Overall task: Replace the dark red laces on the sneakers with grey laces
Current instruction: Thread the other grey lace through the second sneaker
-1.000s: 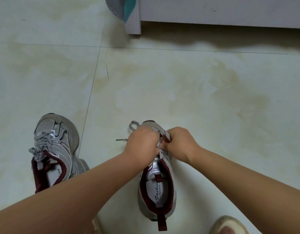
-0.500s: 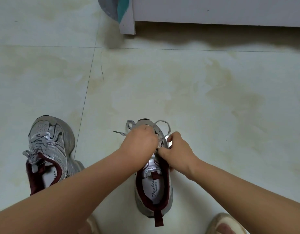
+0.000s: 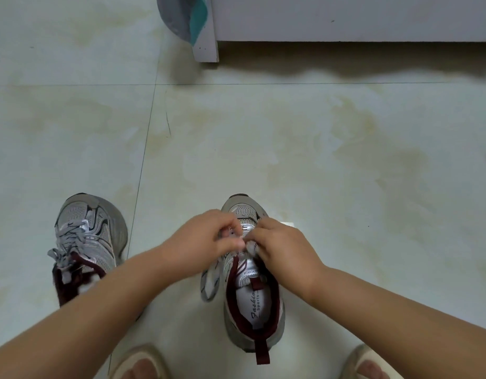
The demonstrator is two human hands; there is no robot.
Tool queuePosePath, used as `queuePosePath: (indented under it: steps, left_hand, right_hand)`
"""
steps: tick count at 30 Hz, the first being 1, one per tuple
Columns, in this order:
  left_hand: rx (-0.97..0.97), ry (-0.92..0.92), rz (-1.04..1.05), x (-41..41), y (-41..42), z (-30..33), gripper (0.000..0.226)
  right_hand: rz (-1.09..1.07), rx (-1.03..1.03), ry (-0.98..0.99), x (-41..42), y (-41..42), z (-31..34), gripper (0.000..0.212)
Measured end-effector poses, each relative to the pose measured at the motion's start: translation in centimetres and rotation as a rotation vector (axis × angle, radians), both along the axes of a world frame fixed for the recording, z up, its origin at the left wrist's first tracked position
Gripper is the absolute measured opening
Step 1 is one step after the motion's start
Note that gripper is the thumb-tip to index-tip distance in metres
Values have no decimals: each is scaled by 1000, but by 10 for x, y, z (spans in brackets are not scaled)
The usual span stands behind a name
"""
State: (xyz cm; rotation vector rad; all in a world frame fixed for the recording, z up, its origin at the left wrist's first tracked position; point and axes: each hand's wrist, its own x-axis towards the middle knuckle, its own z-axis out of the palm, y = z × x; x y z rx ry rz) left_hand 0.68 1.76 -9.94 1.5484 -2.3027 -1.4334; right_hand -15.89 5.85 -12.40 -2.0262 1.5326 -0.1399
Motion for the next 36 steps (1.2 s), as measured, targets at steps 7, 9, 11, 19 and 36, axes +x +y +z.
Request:
queuePosePath:
  steps: [7, 9, 11, 19, 36]
  left_hand:
    - [-339, -331, -97, -13, 32, -32, 48]
    - [-385, -357, -83, -15, 36, -36, 46]
    - [-412, -373, -86, -16, 37, -37, 45]
    - [-351, -366, -70, -17, 33, -30, 36]
    - [497, 1105, 1017, -23, -5, 74, 30]
  right_hand:
    - [-529, 291, -460, -6, -13, 24, 30]
    - [-622, 255, -576, -8, -20, 41, 35]
    - [-720, 225, -752, -14, -30, 66, 37]
    - [-837, -68, -938, -79, -63, 145, 38]
    - [-352, 434, -543, 30, -12, 96, 31]
